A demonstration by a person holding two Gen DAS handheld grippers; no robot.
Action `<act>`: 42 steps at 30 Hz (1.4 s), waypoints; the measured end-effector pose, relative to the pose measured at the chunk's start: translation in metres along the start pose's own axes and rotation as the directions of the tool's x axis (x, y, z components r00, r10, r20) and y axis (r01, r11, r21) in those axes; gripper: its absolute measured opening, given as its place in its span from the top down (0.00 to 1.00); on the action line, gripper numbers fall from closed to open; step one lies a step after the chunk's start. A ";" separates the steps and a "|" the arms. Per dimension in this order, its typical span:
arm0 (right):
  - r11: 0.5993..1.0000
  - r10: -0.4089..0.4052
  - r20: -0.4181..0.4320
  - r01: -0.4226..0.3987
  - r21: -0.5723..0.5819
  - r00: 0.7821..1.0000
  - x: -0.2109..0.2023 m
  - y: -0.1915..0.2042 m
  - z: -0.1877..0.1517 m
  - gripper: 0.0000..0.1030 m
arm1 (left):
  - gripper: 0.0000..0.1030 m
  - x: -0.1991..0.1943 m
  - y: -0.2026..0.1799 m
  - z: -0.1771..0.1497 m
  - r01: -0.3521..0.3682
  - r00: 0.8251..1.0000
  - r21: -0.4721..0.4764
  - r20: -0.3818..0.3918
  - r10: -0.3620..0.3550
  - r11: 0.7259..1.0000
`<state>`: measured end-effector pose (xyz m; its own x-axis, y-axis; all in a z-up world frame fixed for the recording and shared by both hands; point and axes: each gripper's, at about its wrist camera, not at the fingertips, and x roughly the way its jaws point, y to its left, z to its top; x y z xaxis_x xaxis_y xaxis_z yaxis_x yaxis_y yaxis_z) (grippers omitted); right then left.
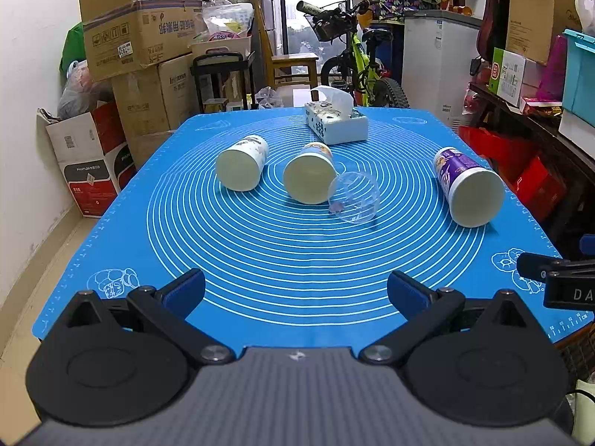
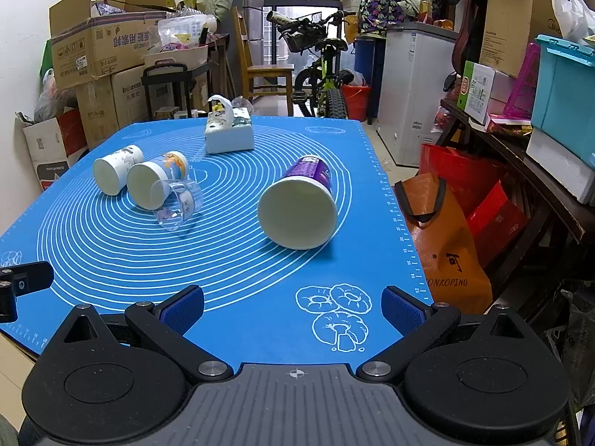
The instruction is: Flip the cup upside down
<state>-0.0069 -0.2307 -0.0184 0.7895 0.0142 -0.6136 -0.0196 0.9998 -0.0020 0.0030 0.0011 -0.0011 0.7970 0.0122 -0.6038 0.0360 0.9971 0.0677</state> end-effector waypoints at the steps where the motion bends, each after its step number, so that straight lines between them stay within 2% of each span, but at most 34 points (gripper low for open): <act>1: 1.000 0.001 0.000 -0.001 0.000 1.000 0.000 0.000 0.000 0.02 | 0.00 0.000 0.000 0.000 0.000 1.000 0.000 0.000 0.000 1.000; 30: 1.000 0.002 -0.018 -0.002 0.001 1.000 0.007 0.002 0.000 0.02 | 0.00 0.003 0.001 -0.002 -0.004 1.000 -0.002 -0.005 0.004 1.000; 42: 1.000 0.005 0.028 -0.004 -0.013 1.000 0.006 0.007 0.007 0.02 | 0.00 0.008 0.006 -0.002 -0.014 1.000 -0.007 -0.013 0.014 1.000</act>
<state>0.0022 -0.2236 -0.0171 0.8062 0.0191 -0.5913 -0.0309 0.9995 -0.0098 0.0081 0.0069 -0.0067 0.7894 0.0271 -0.6132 0.0205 0.9973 0.0705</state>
